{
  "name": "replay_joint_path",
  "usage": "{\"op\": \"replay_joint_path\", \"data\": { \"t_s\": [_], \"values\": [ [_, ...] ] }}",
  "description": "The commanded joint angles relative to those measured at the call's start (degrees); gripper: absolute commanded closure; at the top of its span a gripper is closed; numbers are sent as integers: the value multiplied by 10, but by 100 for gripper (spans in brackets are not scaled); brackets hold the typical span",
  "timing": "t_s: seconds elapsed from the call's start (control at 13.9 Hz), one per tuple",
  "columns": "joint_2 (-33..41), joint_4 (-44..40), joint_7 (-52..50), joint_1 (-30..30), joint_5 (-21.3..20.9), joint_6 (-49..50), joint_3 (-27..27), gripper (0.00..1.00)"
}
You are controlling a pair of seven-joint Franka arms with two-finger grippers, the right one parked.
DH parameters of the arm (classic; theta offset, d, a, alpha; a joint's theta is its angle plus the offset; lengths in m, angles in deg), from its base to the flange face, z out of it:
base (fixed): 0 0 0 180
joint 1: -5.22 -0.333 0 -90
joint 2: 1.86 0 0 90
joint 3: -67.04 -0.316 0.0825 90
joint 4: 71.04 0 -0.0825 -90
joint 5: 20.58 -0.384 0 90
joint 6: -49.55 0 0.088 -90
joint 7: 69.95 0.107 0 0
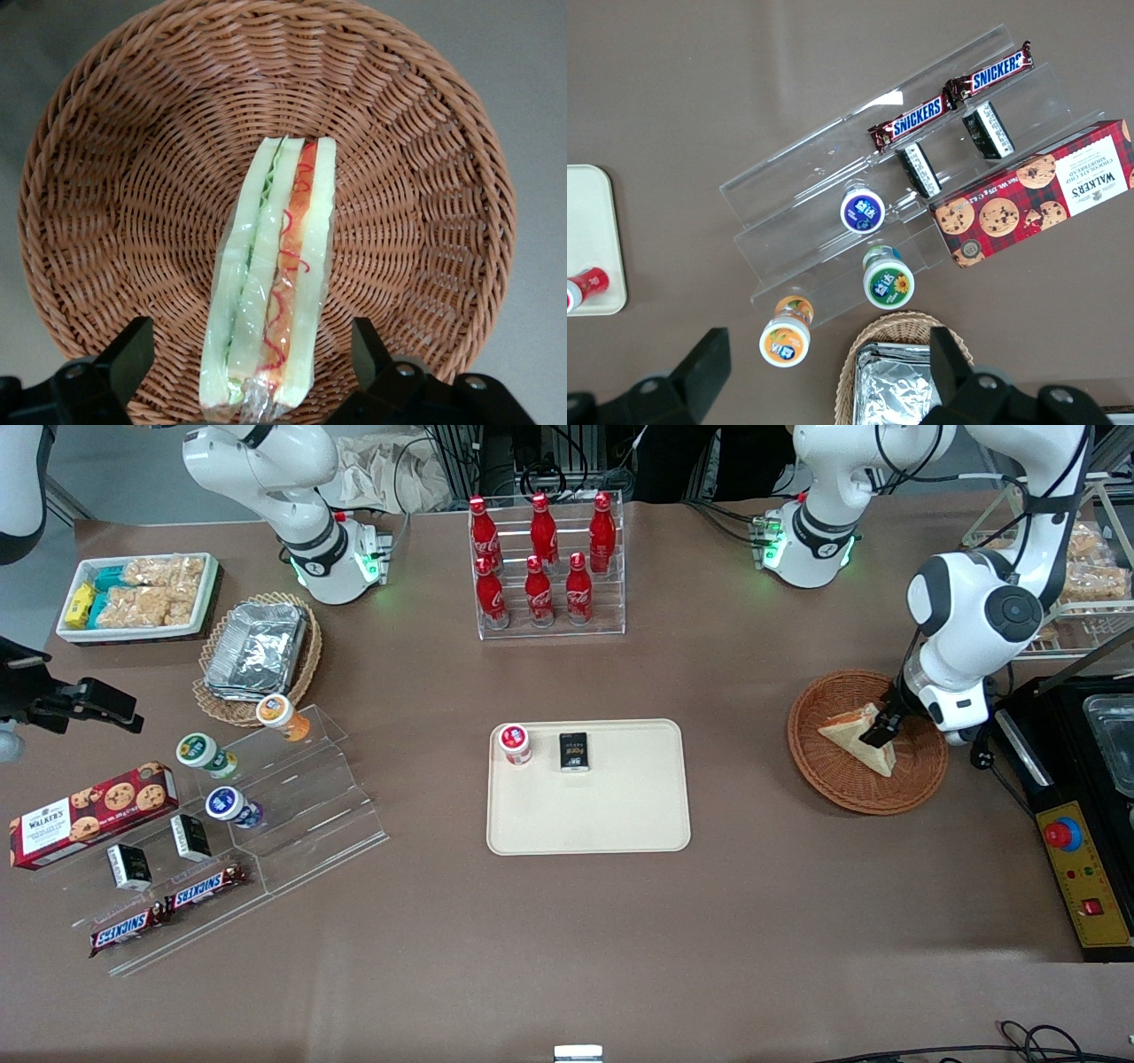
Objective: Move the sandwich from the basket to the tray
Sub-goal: 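Lower the open left gripper around the sandwich and close it, then lift the sandwich out of the basket and carry it toward the tray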
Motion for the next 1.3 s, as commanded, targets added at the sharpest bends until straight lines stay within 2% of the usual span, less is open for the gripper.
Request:
{"op": "replay_joint_path", "data": {
  "t_s": [0.0,0.22,0.29,0.36,0.43,0.5,0.86,1.01,1.23],
  "values": [
    [-10,16,-37,2,-2,-48,3,0],
    [-26,14,-43,3,8,-49,4,0],
    [-31,12,-56,5,8,-49,4,17],
    [-33,11,-62,6,8,-49,6,54],
    [-33,12,-61,7,8,-49,7,86],
    [-35,11,-61,8,8,-49,7,100],
    [-23,-1,-60,8,7,-43,7,100],
    [2,-15,-47,8,-9,-13,9,100],
    [54,-53,29,8,-49,81,10,100]
  ]
}}
